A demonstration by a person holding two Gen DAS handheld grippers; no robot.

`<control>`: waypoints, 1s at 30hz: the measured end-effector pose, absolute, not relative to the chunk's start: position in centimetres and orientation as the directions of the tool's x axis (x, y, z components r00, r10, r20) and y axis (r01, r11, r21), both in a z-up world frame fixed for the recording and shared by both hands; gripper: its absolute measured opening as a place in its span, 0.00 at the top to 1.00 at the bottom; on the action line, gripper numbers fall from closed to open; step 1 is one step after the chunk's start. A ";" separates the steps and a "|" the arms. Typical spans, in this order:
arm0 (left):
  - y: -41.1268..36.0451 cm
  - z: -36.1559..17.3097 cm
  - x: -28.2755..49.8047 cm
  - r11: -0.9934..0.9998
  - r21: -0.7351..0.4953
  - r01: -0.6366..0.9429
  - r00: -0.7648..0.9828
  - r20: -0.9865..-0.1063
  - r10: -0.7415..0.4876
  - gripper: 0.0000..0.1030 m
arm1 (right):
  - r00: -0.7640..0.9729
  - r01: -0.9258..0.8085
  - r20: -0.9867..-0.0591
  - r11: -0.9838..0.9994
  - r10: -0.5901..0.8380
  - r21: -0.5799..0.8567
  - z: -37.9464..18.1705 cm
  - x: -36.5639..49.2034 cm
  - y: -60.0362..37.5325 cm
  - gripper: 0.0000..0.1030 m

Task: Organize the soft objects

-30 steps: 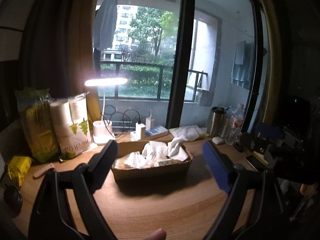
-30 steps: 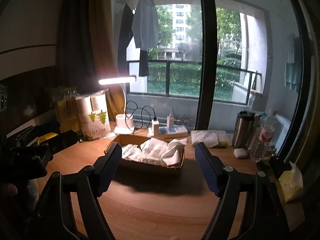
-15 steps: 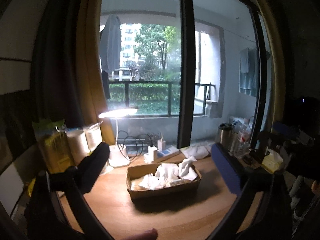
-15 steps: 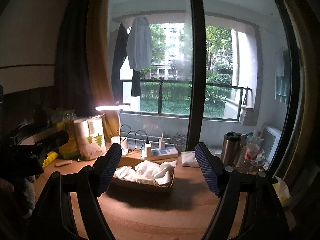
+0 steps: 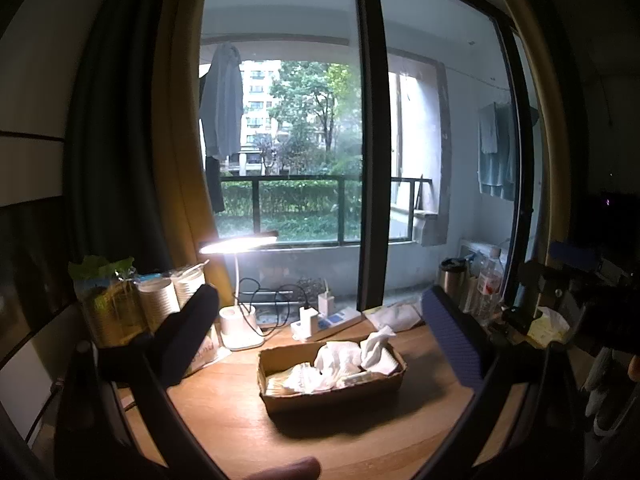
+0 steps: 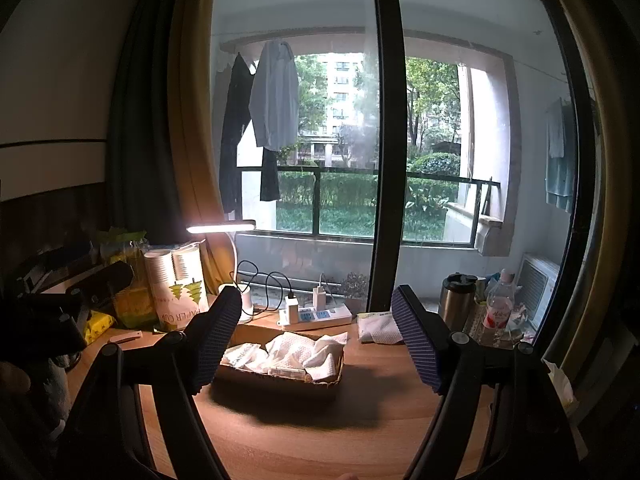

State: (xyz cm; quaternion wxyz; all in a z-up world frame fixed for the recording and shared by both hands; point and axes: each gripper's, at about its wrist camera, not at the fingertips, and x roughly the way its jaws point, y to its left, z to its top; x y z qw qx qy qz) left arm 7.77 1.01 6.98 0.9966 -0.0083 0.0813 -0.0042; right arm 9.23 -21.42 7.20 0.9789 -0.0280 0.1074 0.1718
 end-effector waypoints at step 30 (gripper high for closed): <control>0.8 6.8 7.8 0.999 -0.032 0.004 0.986 -0.169 -0.010 0.01 | 0.913 -0.347 -0.236 0.938 0.334 -0.014 6.8 9.3 -21.7 0.22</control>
